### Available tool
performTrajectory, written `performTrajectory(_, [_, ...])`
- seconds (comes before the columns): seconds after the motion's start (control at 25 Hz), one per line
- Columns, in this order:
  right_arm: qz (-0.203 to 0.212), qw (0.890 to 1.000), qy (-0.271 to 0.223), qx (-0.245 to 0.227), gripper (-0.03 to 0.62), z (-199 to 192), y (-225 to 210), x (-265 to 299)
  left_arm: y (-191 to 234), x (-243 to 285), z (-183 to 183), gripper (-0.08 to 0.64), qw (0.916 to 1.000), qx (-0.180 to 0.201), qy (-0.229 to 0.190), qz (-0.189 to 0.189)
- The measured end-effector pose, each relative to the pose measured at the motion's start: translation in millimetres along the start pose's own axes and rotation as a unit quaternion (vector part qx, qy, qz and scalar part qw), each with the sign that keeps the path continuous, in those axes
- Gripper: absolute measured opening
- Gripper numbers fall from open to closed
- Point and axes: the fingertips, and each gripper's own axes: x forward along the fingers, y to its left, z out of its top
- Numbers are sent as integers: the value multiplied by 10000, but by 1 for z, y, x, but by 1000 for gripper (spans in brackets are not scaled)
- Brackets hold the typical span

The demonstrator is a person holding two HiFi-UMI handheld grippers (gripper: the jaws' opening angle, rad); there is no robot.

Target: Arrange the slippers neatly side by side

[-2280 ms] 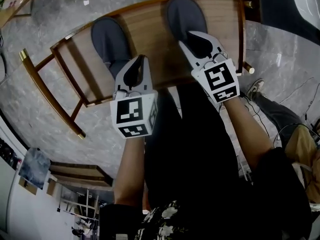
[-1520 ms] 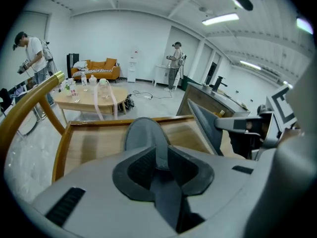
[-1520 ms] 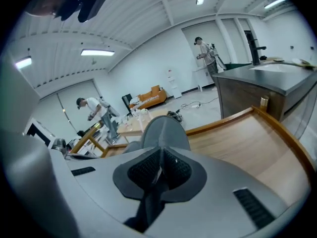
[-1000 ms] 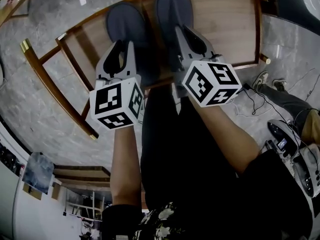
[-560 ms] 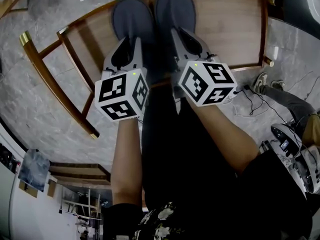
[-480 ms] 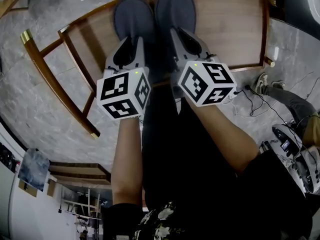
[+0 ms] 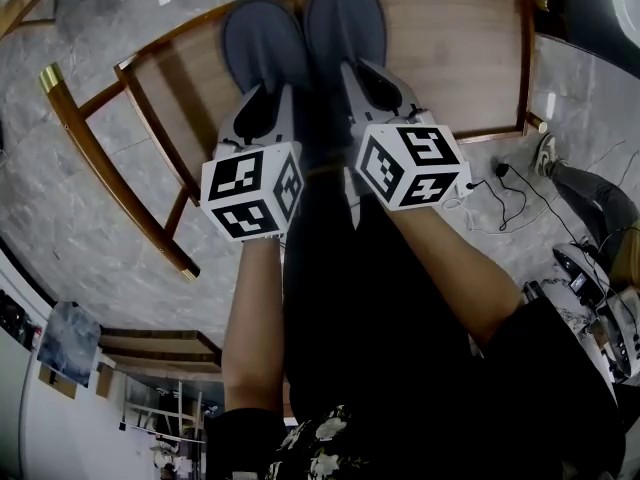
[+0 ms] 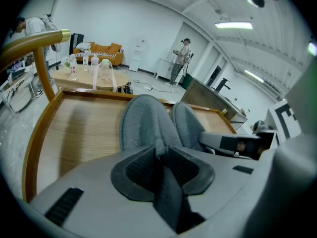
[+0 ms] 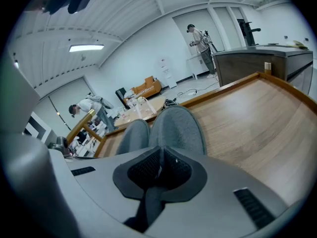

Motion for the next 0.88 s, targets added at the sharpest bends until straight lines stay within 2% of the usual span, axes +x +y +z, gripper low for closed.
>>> performTrajectory(0.24, [411, 9991, 39, -65, 24, 0, 3, 0, -1, -1, -5, 110, 10000, -67, 53, 52])
performTrajectory(0.4, [633, 9973, 131, -337, 124, -2, 6, -4, -5, -6, -2, 130, 10000, -65, 3, 57])
performTrajectory(0.56, [909, 9948, 211, -400, 144, -2, 13, -18, -4, -22, 2, 130, 9999, 36, -30, 162])
performTrajectory(0.72, [888, 9909, 32, -1011, 144, 17, 19, -40, -6, -47, 8, 130, 9997, 1, -114, 218])
performTrajectory(0.8, [889, 9874, -159, -1301, 109, 32, 24, -54, -7, -64, 16, 120, 9986, 167, -331, 388])
performTrajectory(0.88, [953, 9839, -424, -1453, 7, 50, 31, -73, -11, -84, 30, 61, 9946, 481, -651, 648])
